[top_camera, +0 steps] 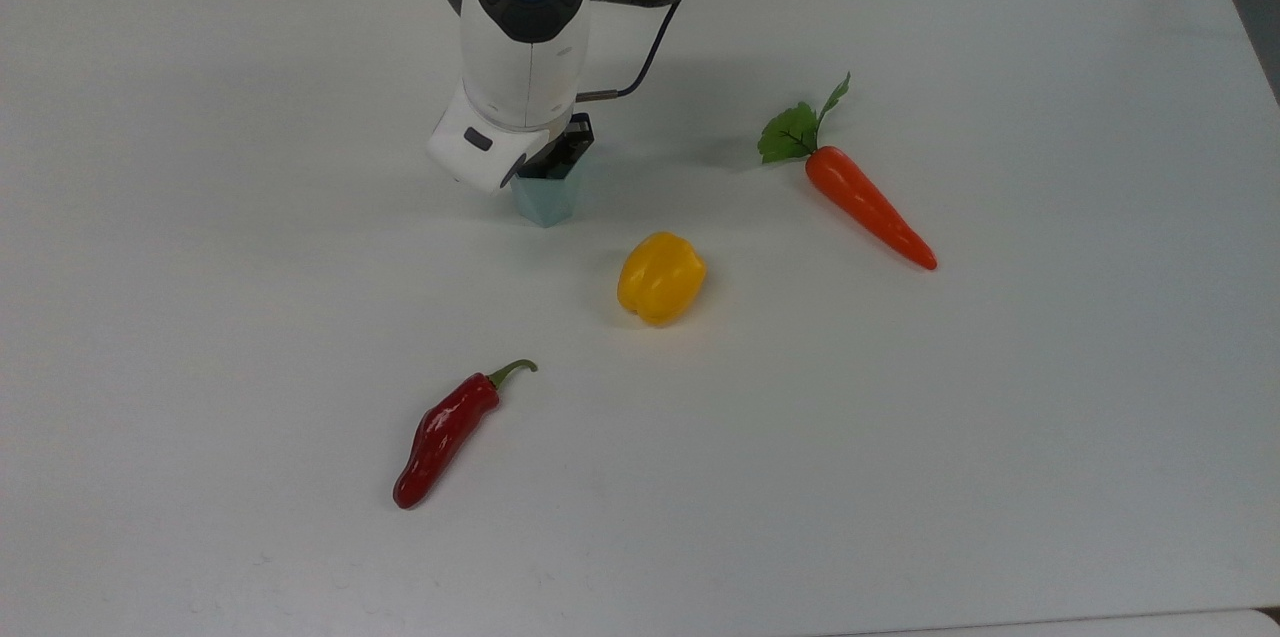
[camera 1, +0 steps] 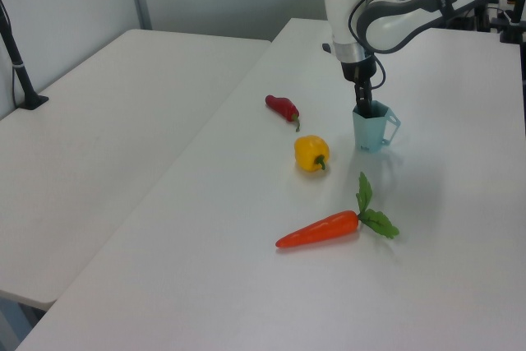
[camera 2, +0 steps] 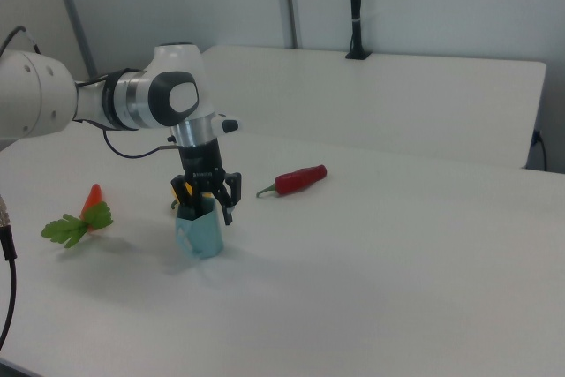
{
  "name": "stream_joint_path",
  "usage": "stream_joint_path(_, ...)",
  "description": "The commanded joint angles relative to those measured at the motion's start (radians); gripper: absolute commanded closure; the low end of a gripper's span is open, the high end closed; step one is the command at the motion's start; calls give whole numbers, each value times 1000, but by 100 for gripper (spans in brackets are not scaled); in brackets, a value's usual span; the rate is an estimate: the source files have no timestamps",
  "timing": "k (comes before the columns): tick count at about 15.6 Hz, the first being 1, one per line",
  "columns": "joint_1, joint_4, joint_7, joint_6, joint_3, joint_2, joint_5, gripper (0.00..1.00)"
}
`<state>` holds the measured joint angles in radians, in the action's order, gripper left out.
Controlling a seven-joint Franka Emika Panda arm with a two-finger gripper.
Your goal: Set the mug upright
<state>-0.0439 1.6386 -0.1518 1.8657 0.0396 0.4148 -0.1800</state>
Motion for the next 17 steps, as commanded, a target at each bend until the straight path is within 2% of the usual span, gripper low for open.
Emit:
stream_joint_path(1, -1, 44, -23, 18, -10, -76, 7, 0)
stream_joint_path(4, 7, 43, 30, 13, -13, -146, 20, 0)
stream_joint_path(8, 18, 21, 221, -39, -12, -249, 24, 0)
stream_joint_path(10, 18, 21, 238, -77, -13, -313, 53, 0)
stream_joint_path(12, 51, 21, 253, -118, -21, -375, 152, 0)
stream_joint_path(13, 70, 21, 248, -137, -23, -395, 172, 0)
stream_joint_path(17, 70, 20, 239, -183, -23, -413, 165, 0)
